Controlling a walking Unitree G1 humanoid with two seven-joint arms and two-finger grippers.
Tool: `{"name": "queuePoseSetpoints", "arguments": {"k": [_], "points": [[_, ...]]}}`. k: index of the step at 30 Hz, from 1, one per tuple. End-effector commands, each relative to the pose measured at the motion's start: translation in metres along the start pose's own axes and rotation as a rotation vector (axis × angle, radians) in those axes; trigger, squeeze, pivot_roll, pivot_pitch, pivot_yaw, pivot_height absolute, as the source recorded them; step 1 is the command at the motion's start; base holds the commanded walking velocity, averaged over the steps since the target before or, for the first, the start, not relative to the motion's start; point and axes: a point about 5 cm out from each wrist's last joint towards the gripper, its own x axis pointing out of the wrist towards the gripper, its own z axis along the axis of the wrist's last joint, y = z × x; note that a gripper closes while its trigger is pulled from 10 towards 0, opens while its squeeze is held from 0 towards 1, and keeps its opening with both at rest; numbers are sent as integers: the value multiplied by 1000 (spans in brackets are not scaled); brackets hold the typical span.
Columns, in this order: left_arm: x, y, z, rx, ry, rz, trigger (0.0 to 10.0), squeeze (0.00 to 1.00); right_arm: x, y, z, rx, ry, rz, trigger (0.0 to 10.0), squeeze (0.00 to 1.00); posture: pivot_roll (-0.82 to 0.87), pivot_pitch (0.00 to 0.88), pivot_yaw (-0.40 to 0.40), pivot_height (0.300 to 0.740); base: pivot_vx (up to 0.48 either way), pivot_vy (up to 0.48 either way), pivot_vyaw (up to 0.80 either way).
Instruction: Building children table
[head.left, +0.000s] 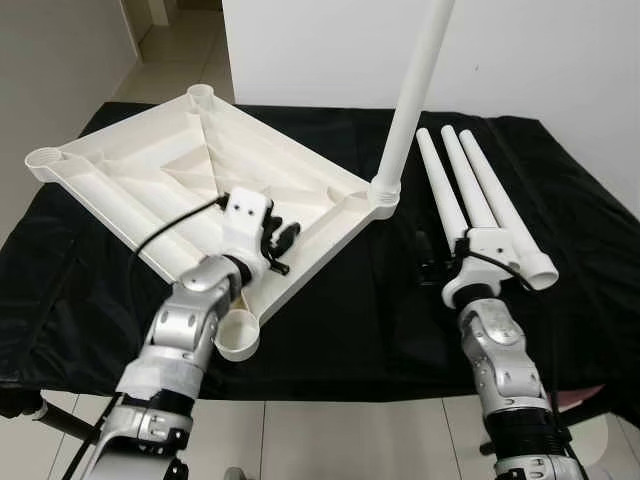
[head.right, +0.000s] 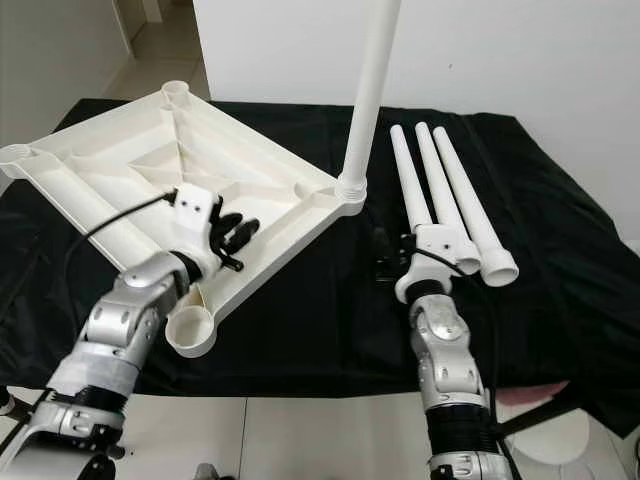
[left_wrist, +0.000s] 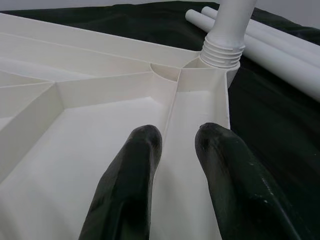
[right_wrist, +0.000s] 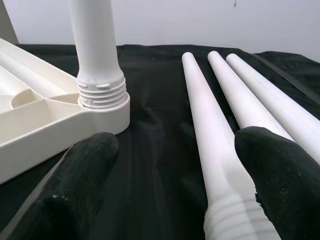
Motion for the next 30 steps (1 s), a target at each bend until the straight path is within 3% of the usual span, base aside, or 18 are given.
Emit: {"name": "queuePoseSetpoints", "arguments": {"k": [1,10,13,14,15,24,30], "points": [[-2,-16,-4,-9,17,-209,10000,0,-1,-4,-6,-4,21,-12,10000,0,49,31,-21,740,0,0,0],[-9,-30,-10,11,28,-252,10000,0,3,-17,-9,-40,41,-55,10000,0,29,43,-11,740,0,0,0],[-9,-30,-3,8,15,-253,10000,0,5,-21,-8,-46,38,-62,10000,0,15,50,-7,740,0,0,0],[-9,-31,-2,-4,13,-262,10000,0,5,-23,-8,-52,43,-63,10000,0,11,115,-14,740,0,0,0],[-9,-31,-2,-4,13,-262,10000,0,5,-23,-8,-52,43,-63,10000,0,11,115,-14,740,0,0,0],[-4,-32,3,35,29,-305,10000,0,13,-29,0,-79,35,-41,10000,0,7,167,-24,740,0,0,0],[-3,-30,7,107,35,-310,10000,0,18,-32,8,-113,-2,-49,10000,0,9,162,2,740,0,0,0]]}}
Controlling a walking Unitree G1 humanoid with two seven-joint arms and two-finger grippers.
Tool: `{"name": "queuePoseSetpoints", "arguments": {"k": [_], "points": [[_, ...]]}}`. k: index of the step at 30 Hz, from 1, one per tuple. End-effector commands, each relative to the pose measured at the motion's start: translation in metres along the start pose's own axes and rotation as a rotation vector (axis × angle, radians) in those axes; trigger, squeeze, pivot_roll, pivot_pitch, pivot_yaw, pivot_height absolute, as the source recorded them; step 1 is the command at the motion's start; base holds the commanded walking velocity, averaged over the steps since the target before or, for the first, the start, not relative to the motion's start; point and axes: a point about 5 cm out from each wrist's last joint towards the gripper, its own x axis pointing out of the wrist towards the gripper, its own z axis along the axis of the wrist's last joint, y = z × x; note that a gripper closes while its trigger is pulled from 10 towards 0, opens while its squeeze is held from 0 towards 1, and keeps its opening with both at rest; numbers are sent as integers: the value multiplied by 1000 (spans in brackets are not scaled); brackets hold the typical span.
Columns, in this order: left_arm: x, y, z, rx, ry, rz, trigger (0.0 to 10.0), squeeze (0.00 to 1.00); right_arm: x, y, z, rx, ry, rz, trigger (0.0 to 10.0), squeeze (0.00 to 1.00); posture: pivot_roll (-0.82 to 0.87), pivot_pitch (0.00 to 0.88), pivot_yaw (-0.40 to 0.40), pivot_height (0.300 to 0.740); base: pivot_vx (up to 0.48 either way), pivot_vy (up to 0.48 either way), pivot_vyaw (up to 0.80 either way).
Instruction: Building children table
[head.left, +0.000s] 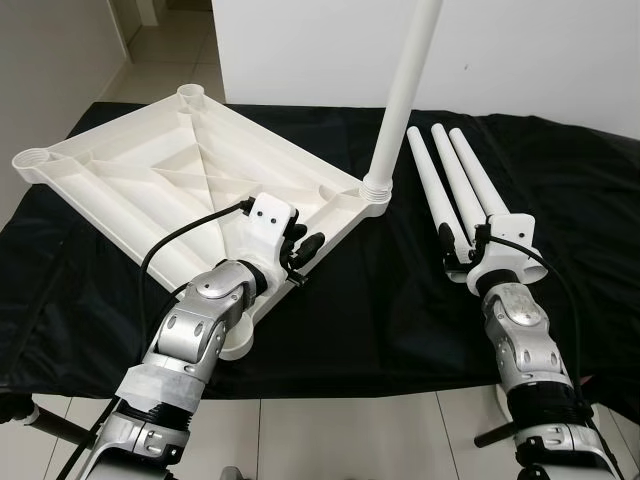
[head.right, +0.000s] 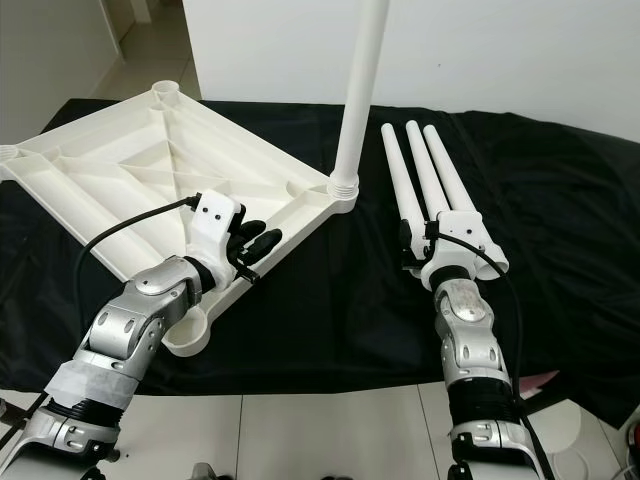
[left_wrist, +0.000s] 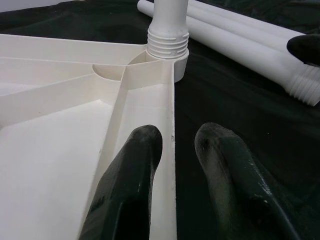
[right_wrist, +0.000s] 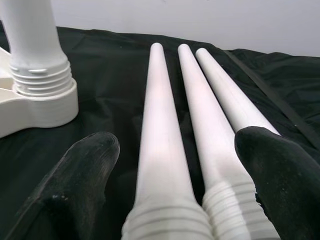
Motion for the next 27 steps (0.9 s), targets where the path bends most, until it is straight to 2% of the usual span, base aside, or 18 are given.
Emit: {"name": "queuePoseSetpoints", "arguments": {"k": [1,4,7,10,13,19,25,27], "points": [[-1,-11,1,-19,-9,-190,10000,0,0,-5,1,-1,-8,-18,10000,0,15,195,-9,740,0,0,0],[-1,-9,0,-22,-1,-183,10000,0,2,-5,1,-10,-9,-16,10000,0,23,194,12,740,0,0,0],[2,-11,4,15,-10,-200,10000,0,8,-1,3,-4,-13,-6,10000,0,51,181,-3,740,0,0,0],[3,-12,6,1,-19,-203,10000,0,9,2,1,26,-5,13,10000,0,56,178,0,740,0,0,0],[0,-11,5,24,-15,-199,10000,0,7,11,-9,37,26,69,10000,0,73,159,-1,740,0,0,0],[-4,-10,3,13,-15,-190,10000,0,2,20,-22,68,82,155,10000,0,76,152,-2,740,0,0,0],[-4,-11,3,1,-19,-188,10000,0,-1,21,-30,85,114,163,10000,0,78,145,-9,740,0,0,0],[-5,-12,2,1,-20,-187,10000,0,-7,23,-40,103,143,146,10000,0,74,143,-13,740,0,0,0]]}}
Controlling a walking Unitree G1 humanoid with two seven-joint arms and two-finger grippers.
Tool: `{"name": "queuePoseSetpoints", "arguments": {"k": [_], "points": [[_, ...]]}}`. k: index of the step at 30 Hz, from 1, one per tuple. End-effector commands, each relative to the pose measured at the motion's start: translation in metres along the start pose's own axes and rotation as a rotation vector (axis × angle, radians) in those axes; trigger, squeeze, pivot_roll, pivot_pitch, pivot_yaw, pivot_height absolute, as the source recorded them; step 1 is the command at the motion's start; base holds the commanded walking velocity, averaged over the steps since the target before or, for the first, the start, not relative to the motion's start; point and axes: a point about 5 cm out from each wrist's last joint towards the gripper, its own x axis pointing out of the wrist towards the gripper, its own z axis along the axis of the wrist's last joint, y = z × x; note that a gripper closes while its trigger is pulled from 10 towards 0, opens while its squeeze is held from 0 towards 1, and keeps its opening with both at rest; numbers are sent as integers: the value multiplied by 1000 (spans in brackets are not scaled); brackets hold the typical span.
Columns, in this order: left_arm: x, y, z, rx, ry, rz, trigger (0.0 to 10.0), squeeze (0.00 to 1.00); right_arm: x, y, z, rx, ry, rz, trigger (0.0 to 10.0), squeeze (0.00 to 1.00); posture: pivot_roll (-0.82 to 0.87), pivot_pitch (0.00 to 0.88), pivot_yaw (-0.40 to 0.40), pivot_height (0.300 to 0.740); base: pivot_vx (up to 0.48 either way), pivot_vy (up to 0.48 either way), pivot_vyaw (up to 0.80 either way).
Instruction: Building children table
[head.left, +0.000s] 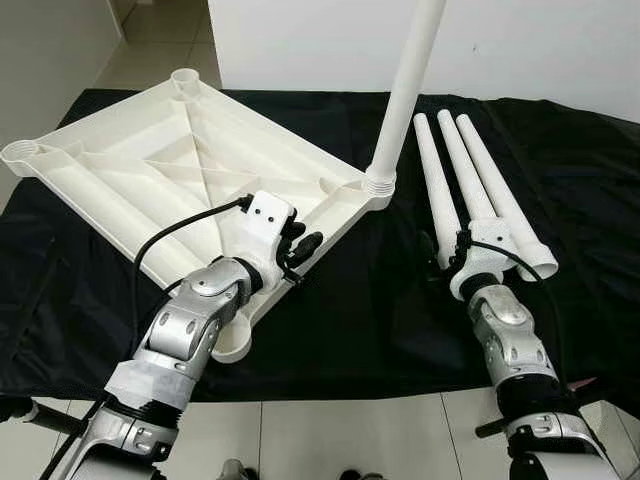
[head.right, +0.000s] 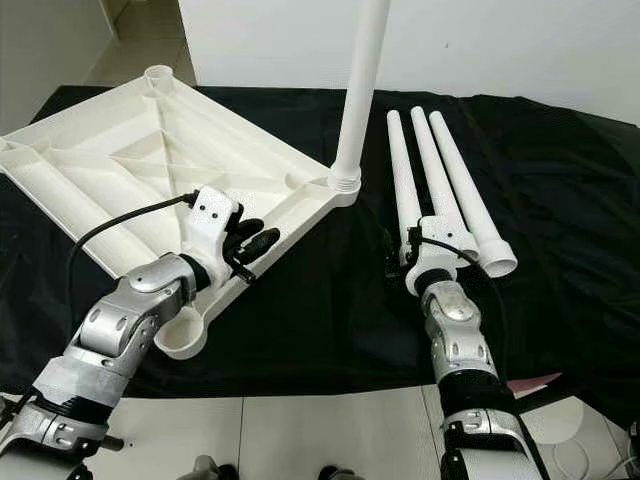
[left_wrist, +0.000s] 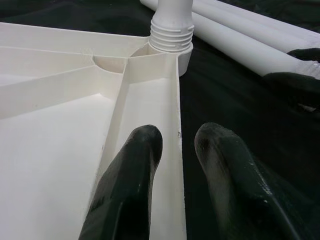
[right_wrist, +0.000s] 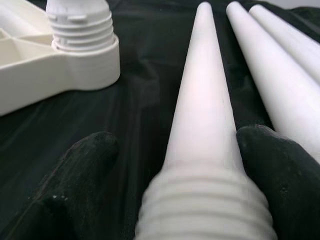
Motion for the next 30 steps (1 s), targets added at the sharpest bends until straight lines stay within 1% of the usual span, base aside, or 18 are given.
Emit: {"name": "queuePoseSetpoints", "arguments": {"k": [1,6,10,16,25,28,29,30], "points": [[-2,-11,0,7,-3,-159,10000,0,-8,2,-22,34,73,-18,10000,0,74,144,-13,740,0,0,0],[-1,-12,-1,6,-1,-157,10000,0,-9,3,-28,58,90,-26,10000,0,69,141,-11,740,0,0,0],[0,-10,1,14,-10,-153,10000,0,-3,3,-23,67,74,-43,10000,0,66,134,-10,740,0,0,0],[1,-9,2,13,-13,-149,10000,0,-1,2,-18,59,38,-59,10000,0,67,127,-10,740,0,0,0],[1,-9,2,19,-23,-144,10000,0,1,8,-23,78,50,-79,10000,0,65,114,-6,740,0,0,0],[0,-9,2,20,-23,-144,10000,0,1,11,-25,89,56,-61,10000,0,65,114,-6,740,0,0,0],[0,-9,1,20,-22,-145,10000,0,0,10,-26,110,57,-66,0,0,59,104,-3,740,0,0,0],[0,-10,0,21,-22,-146,10000,0,0,10,-27,122,56,-67,0,0,58,100,-3,740,0,0,0]]}}
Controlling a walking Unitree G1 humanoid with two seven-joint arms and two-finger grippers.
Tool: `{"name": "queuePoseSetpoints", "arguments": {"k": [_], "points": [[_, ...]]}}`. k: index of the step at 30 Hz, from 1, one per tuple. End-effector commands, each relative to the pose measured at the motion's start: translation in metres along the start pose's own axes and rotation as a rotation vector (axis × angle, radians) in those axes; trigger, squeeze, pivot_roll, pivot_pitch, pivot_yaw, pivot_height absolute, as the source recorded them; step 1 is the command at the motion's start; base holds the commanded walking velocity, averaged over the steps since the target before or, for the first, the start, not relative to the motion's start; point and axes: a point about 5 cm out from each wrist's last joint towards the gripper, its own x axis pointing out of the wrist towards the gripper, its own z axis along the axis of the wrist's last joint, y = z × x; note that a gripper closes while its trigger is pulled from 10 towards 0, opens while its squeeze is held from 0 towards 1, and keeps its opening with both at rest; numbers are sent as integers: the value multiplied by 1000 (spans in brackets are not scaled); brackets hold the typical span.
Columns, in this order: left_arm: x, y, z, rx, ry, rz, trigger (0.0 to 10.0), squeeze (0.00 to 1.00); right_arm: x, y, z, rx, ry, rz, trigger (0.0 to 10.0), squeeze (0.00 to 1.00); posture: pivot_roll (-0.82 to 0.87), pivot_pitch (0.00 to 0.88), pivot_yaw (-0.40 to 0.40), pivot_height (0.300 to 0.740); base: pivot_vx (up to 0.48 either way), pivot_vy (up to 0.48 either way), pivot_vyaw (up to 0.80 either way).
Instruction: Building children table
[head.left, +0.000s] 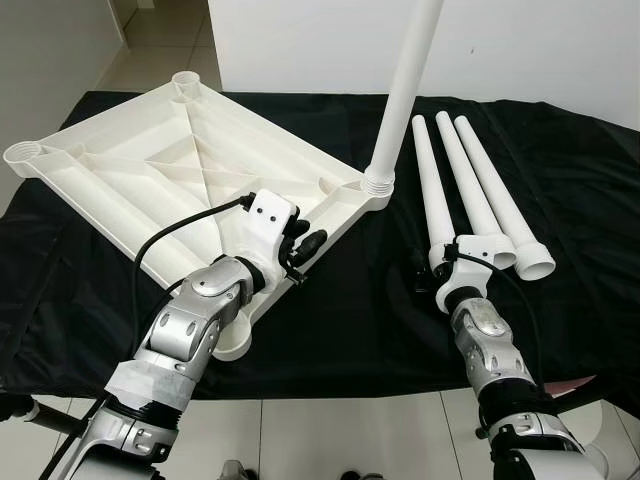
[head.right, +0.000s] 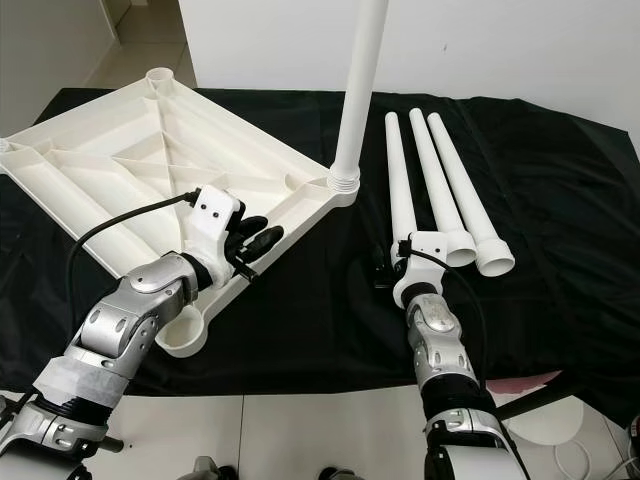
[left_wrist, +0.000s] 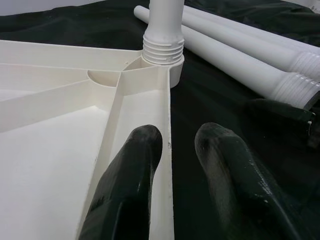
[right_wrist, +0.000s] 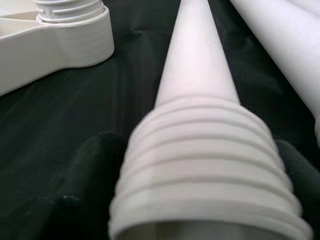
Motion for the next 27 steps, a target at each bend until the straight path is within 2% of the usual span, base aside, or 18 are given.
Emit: {"name": "queuePoseSetpoints", "arguments": {"k": [1,12,13,14,15,16,22,24,26,27], "points": [[0,-9,-4,6,8,-135,10000,0,-4,-1,-9,46,24,-6,0,0,58,100,-3,740,0,0,0],[0,-11,-6,18,1,-136,10000,0,-9,-6,-12,60,1,-50,0,0,55,65,-2,740,0,0,0],[0,-10,-7,15,1,-130,10000,0,-11,-7,-12,27,-19,-60,0,0,56,56,-1,740,0,0,0],[-1,-10,-8,13,0,-127,10000,0,-12,-7,-11,10,-30,-74,7922,0,56,51,2,740,0,0,0],[-1,-10,-8,13,0,-127,10000,0,-12,-7,-11,10,-30,-74,7922,0,56,51,2,740,0,0,0],[-1,-10,-8,12,0,-126,10000,0,-13,-8,-11,1,-36,-84,10000,0,56,51,2,740,0,0,0],[-1,-8,-6,-2,-2,-143,10000,0,-16,0,13,4,-228,-68,10000,0,57,44,8,740,0,0,0],[-1,-8,-6,-6,-2,-146,10000,0,-16,1,17,11,-250,-59,10000,0,57,44,8,740,0,0,0],[-2,-4,-2,-34,-9,-163,10000,0,-17,7,34,-8,-341,-27,10000,0,51,39,13,740,0,0,0],[-3,0,3,-56,-21,-184,10000,0,-18,14,49,-24,-427,12,10000,0,51,39,13,740,0,0,0]]}}
